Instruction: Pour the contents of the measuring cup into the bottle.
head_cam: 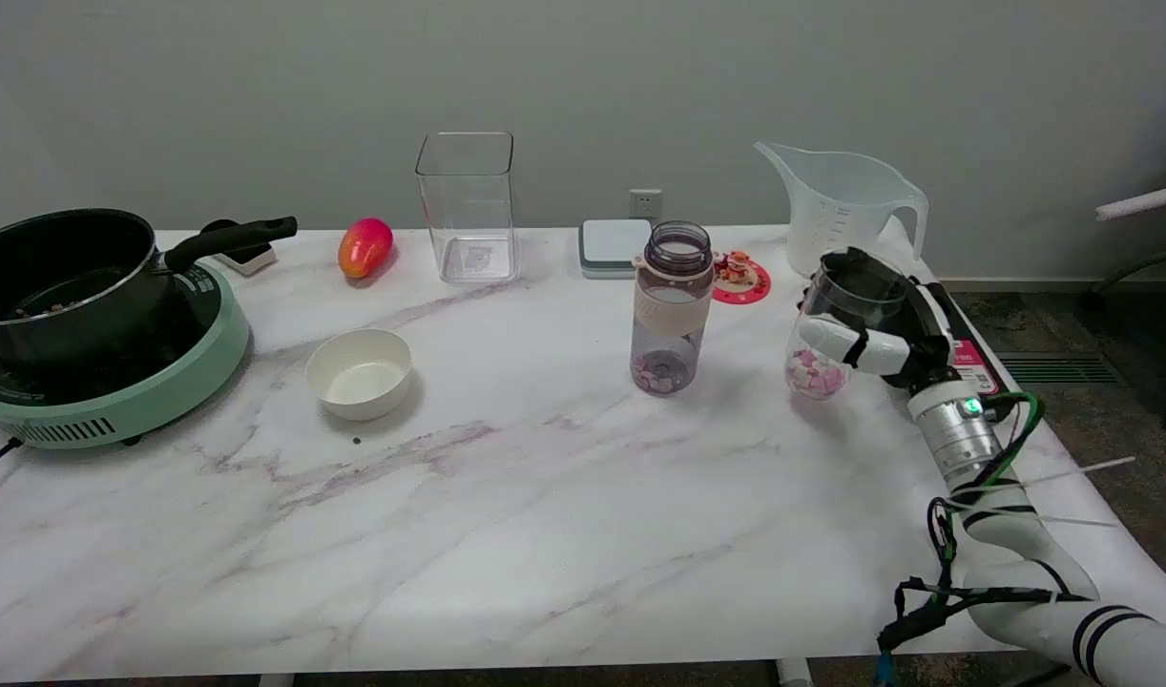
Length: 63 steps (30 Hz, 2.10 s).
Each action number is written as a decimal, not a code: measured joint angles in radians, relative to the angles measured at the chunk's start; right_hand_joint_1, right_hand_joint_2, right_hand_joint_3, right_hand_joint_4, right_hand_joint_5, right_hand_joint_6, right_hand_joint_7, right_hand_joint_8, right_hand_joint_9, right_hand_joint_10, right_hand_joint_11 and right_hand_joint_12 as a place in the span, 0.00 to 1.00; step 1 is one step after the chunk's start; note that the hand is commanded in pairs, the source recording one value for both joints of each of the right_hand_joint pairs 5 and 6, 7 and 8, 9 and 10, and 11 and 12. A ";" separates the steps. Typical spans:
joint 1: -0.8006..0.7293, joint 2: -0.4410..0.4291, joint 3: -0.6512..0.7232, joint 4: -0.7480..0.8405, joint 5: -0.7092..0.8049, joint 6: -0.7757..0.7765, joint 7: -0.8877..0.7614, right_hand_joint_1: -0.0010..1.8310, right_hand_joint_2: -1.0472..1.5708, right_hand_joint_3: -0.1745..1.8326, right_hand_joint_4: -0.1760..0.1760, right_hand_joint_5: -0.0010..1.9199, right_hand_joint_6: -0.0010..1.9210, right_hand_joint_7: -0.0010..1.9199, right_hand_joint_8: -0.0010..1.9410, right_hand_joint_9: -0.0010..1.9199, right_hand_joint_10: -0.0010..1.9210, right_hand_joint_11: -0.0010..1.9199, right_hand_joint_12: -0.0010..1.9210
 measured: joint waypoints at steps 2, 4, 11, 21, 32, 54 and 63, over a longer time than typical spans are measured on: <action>0.008 0.005 0.010 0.021 -0.021 -0.012 -0.010 0.81 0.61 0.46 0.50 0.50 0.50 0.61 0.61 0.58 0.58 0.47 0.47; 0.017 0.012 0.022 0.044 -0.049 -0.028 -0.018 0.81 0.61 0.47 0.50 0.50 0.50 0.61 0.60 0.58 0.58 0.47 0.47; 0.049 0.042 0.084 0.126 -0.193 -0.106 -0.038 0.83 0.57 0.50 0.50 0.47 0.47 0.59 0.58 0.56 0.56 0.45 0.45; 0.095 0.094 0.203 0.259 -0.440 -0.226 -0.053 0.84 0.51 0.53 0.50 0.42 0.42 0.56 0.55 0.53 0.53 0.41 0.41; 0.114 0.136 0.331 0.415 -0.700 -0.335 -0.061 0.85 0.50 0.53 0.50 0.39 0.39 0.55 0.55 0.53 0.53 0.40 0.40; 0.156 0.169 0.359 0.632 -0.987 -0.565 -0.171 0.83 0.54 0.58 0.50 0.63 0.63 0.67 0.66 0.63 0.63 0.54 0.54; 0.150 0.169 0.350 0.661 -0.965 -0.628 -0.200 0.84 0.58 0.55 0.50 0.67 0.67 0.72 0.71 0.65 0.65 0.57 0.57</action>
